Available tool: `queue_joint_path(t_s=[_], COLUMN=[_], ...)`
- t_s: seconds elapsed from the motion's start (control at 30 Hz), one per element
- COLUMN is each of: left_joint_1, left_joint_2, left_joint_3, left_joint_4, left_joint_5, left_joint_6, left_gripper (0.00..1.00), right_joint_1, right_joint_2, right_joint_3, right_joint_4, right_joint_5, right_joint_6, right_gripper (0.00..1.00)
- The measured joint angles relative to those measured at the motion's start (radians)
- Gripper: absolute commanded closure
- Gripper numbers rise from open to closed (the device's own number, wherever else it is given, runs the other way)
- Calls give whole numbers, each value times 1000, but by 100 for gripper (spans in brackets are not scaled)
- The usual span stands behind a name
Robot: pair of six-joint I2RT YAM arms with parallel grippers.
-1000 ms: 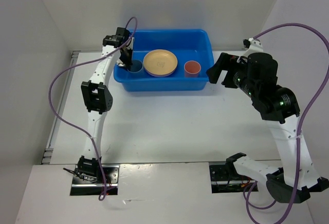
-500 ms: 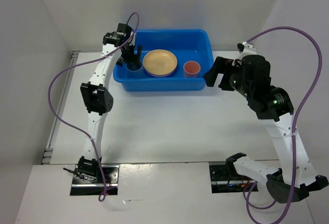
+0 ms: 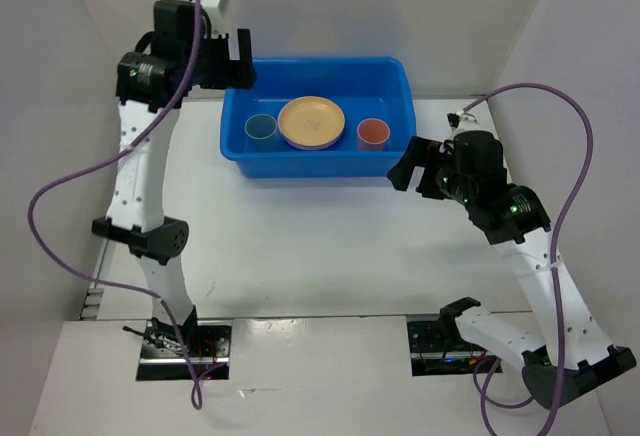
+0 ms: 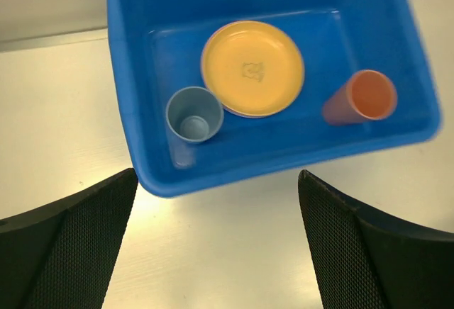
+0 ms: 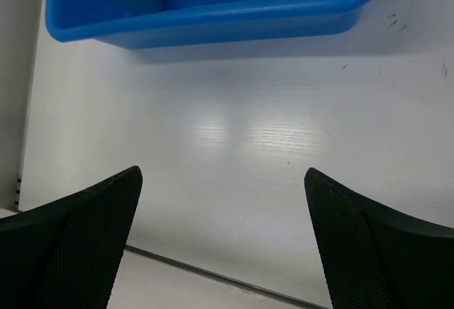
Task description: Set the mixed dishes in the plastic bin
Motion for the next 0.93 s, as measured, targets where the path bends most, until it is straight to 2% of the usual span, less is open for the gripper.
queue_joint_path(t_s=[0.1, 0.17, 0.37, 0.47, 0.53, 0.63, 0.93], left_joint_1=[-26, -45, -63, -63, -63, -63, -63], left_joint_2=[-133, -257, -853, -1103, -1233, -1309, -1269], left_joint_3=[-53, -159, -893, -1154, -1263, -1333, -1391], left_joint_4=[1, 9, 272, 364, 400, 429, 476], left_joint_5=[18, 27, 78, 90, 98, 108, 180], left_joint_6=[-19, -37, -132, -202, -233, -273, -325], left_gripper=[0, 0, 0, 0, 0, 0, 0], right_joint_1=[0, 0, 0, 0, -2, -7, -8], right_joint_2=[-44, -78, -167, -189, -211, -254, -306], right_joint_3=[-43, -67, -171, -209, -235, -269, -292], right_joint_4=[26, 33, 77, 89, 108, 138, 202], right_joint_5=[-41, -69, -158, -197, -225, -263, -335], right_joint_6=[18, 31, 56, 63, 64, 71, 70], right_gripper=[0, 0, 0, 0, 0, 0, 0])
